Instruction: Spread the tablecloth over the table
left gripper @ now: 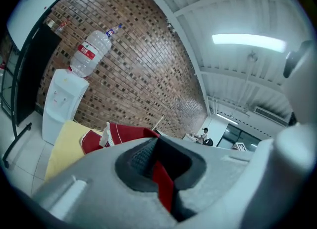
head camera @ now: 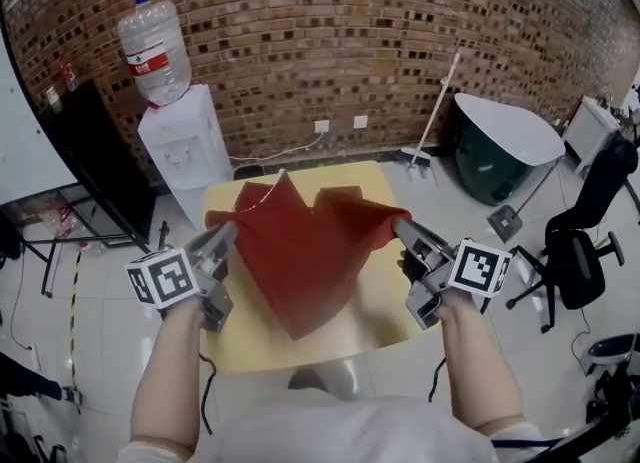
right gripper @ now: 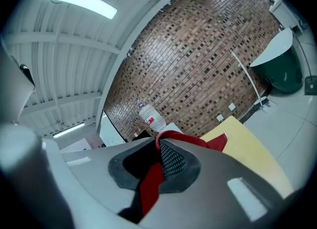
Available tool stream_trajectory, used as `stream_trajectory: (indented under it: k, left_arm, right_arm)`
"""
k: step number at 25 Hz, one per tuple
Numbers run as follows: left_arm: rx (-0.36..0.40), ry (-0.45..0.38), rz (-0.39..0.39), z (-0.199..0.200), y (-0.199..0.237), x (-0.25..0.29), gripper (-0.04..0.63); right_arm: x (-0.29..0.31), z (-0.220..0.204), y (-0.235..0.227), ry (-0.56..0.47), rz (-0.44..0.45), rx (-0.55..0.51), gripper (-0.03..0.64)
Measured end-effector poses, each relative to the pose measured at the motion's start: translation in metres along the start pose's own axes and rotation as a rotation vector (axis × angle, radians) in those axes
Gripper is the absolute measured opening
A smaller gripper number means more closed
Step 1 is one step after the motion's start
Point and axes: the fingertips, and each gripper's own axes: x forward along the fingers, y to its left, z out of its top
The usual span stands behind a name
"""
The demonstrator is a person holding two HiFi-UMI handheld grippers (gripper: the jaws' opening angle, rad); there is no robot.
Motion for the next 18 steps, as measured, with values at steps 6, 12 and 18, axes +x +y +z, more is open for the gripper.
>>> stream_trajectory:
  k: [6, 12, 18]
  left_arm:
    - [0.037, -0.018, 0.014, 0.041, 0.004, -0.001, 0.005]
    - [0.050, -0.056, 0.019, 0.097, 0.039, 0.023, 0.005]
    - [0.075, -0.079, 0.040, 0.165, 0.089, 0.068, 0.005]
  right_arm:
    - [0.027, 0.037, 0.010, -0.017, -0.004, -0.034, 0.012]
    - [0.083, 0.085, -0.006, -0.029, -0.077, -0.067, 0.012]
    - [0.162, 0.144, -0.037, -0.057, -0.096, -0.074, 0.012]
